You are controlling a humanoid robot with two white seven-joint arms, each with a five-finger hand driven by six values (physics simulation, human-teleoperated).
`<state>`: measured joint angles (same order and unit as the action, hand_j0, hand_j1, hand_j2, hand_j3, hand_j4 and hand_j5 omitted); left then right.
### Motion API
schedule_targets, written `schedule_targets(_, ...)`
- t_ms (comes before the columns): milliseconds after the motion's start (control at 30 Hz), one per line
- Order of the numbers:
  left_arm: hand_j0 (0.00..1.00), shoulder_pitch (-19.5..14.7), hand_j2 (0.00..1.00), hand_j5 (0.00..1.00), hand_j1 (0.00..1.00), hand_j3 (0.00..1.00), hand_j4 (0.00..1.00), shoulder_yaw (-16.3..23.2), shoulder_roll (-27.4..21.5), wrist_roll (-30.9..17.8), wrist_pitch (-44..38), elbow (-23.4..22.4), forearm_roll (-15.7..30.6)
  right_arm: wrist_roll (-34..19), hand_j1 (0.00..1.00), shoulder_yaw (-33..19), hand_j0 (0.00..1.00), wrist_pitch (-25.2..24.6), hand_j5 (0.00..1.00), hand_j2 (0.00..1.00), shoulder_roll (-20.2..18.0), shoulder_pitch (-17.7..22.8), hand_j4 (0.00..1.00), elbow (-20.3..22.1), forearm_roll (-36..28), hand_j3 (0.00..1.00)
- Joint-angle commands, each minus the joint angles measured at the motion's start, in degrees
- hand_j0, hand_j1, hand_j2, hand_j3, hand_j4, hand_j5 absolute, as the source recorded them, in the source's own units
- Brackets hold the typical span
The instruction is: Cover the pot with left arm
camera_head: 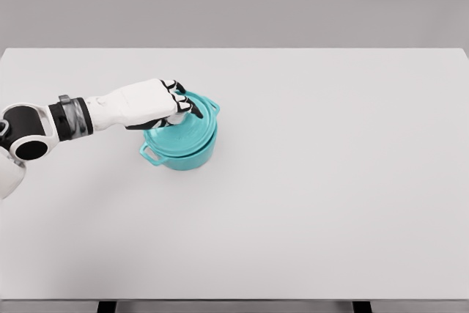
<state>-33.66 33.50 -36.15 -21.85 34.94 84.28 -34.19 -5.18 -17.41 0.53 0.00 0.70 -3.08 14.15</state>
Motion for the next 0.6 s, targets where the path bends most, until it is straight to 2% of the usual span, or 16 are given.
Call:
schedule_targets(0, 0.81, 0.0, 0.81, 0.81, 0.81, 0.81, 0.81, 0.08, 0.02, -0.56, 0.06, 0.01, 0.17, -0.01, 1.0, 0.0, 1.0, 0.0, 1.0, 1.0, 0.0, 0.0, 1.0, 0.0, 0.01, 1.0)
schedule_targets(333, 0.9, 0.0, 0.9, 0.9, 0.9, 0.9, 0.9, 0.08, 0.99, -0.56, 0.06, -0.52, 0.09, -0.01, 1.0, 0.0, 1.0, 0.0, 1.0, 1.0, 0.0, 0.0, 1.0, 0.0, 0.01, 1.0)
schedule_targets(467, 0.9, 0.0, 0.9, 0.9, 0.9, 0.9, 0.9, 0.08, 0.99, -0.56, 0.06, -0.52, 0.09, -0.01, 1.0, 0.0, 1.0, 0.0, 1.0, 1.0, 0.0, 0.0, 1.0, 0.0, 0.01, 1.0)
schedule_targets(500, 0.96, 0.0, 0.96, 0.96, 0.96, 0.96, 0.96, 0.16, 0.99, -0.56, 0.06, -0.78, 0.09, -0.01, 1.0, 0.0, 1.0, 0.0, 1.0, 1.0, 0.0, 0.0, 1.0, 0.0, 0.01, 1.0)
schedule_targets(567, 1.0, 0.0, 1.0, 1.0, 1.0, 1.0, 1.0, 0.16, 0.99, -0.56, 0.06, -1.4, 0.0, -0.01, 1.0, 0.0, 1.0, 0.0, 1.0, 1.0, 0.0, 0.0, 1.0, 0.0, 0.01, 1.0)
